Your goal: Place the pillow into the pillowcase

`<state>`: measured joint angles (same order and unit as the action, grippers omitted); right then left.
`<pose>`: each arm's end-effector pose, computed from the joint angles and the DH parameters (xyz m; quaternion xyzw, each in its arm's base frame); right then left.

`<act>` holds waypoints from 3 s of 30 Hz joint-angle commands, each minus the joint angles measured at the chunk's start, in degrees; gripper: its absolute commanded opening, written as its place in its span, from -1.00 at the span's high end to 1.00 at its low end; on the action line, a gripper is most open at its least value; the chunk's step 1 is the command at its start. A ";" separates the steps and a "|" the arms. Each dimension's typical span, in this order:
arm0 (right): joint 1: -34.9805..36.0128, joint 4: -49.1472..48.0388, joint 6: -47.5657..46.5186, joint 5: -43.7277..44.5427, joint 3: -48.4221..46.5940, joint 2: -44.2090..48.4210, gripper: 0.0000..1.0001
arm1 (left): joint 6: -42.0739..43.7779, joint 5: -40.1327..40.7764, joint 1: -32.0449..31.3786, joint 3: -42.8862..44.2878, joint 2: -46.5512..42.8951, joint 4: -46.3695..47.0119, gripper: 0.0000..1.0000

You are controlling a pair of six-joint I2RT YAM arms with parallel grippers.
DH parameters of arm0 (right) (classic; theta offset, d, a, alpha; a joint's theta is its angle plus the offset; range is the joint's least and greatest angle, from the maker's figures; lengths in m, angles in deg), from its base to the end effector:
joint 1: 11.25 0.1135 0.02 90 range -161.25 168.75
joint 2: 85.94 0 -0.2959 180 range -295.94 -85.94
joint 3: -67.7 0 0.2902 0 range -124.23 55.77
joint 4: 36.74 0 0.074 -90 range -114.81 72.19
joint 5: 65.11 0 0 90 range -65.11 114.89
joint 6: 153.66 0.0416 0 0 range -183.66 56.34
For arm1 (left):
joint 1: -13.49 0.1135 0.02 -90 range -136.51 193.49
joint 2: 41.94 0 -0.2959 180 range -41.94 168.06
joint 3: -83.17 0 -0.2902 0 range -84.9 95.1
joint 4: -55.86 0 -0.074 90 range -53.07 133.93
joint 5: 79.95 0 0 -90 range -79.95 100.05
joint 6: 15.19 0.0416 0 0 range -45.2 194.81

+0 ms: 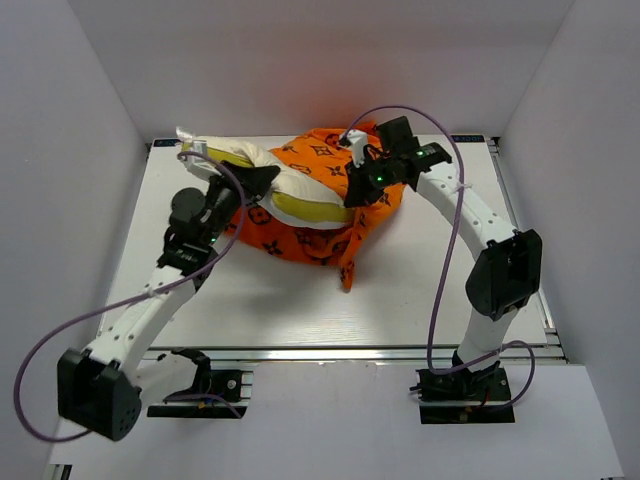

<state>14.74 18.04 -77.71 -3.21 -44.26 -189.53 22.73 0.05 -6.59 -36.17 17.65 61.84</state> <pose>0.3986 0.2161 0.3632 -0.3931 0.8155 0.2617 0.3348 0.2553 -0.1010 0.3882 -0.1191 0.6522 -0.4862 0.5692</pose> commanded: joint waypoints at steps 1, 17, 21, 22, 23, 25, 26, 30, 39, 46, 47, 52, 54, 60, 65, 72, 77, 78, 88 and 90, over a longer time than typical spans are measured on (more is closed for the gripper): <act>6.50 0.91 2.00 -7.49 -3.93 1.99 1.00 | -1.10 2.26 -3.55 -3.02 8.33 10.56 1.00; 9.42 -11.64 33.28 -25.51 -24.07 0.67 1.00 | 3.91 8.59 -7.87 -6.36 21.53 19.08 1.00; 8.02 -8.43 29.18 -22.37 -25.65 1.72 1.00 | 5.48 12.97 -7.96 -8.21 16.80 19.53 1.00; 7.58 -6.14 23.59 -17.31 -25.13 1.81 1.00 | 6.54 14.64 -7.87 -8.47 14.61 18.49 1.00; 6.88 -3.94 20.58 -14.64 -24.26 1.73 1.00 | 8.03 18.40 -7.87 -8.56 9.45 15.26 1.00; 4.33 0.47 15.04 -8.32 -19.01 1.46 1.00 | 11.72 21.67 -7.87 -9.26 5.11 11.81 1.00; 3.45 1.09 14.23 -7.33 -16.97 1.29 1.00 | 12.52 22.99 -7.87 -9.79 2.57 9.10 1.00; 2.74 3.55 6.76 -3.46 -9.58 1.02 1.00 | 11.49 15.56 -8.05 -14.00 3.77 5.73 1.00; 2.83 3.47 2.62 -9.40 7.56 5.06 1.00 | 11.81 2.99 -12.88 -11.30 22.46 0.03 0.98; 3.80 3.11 0.78 -13.65 9.24 5.25 0.68 | 14.80 1.37 -13.06 -8.83 23.23 -6.21 0.08; 3.80 4.94 -0.10 -13.56 8.89 4.55 0.48 | 16.29 2.26 -13.15 -9.09 21.55 -7.35 -0.05; 1.96 7.42 -6.51 -10.93 9.76 5.68 -0.21 | 22.97 8.31 -13.15 -7.86 9.07 -18.41 -0.26; 0.46 6.99 -6.70 -9.97 9.94 7.17 -0.40 | 26.05 9.12 -13.15 -7.42 2.39 -21.85 -0.28; -7.71 6.28 -7.93 -11.01 5.90 11.30 -0.60 | 34.66 11.75 -18.49 -6.37 -4.23 -28.71 -0.53; -12.37 -1.35 -9.50 -10.66 12.37 19.01 -0.79 | 35.73 13.69 -22.02 -5.93 -0.54 -28.99 -0.54; -13.34 -15.94 -7.67 -3.55 30.55 32.74 -0.79 | 42.75 18.69 -32.01 -0.32 7.01 -30.63 -0.55; -14.75 -20.26 -6.44 -2.93 38.41 38.63 -0.79 | 47.84 29.67 -38.54 5.05 17.90 -32.59 -0.57; -14.84 -19.65 -6.09 -2.84 38.76 38.81 -0.79 | 48.29 30.99 -39.59 5.84 18.97 -31.72 -0.59; -16.86 -19.30 -4.33 -4.42 42.72 42.06 -0.79 | 49.27 49.80 -39.78 21.46 46.29 -37.06 -0.68; -16.86 -18.95 -4.68 -3.81 43.77 42.68 -0.79 | 48.21 51.31 -38.47 24.73 51.56 -40.30 -0.54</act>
<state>-1.87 0.69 -82.71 -6.75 -1.59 -148.74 71.45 44.31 -46.74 -15.67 64.65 26.82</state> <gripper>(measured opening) 0.895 0.792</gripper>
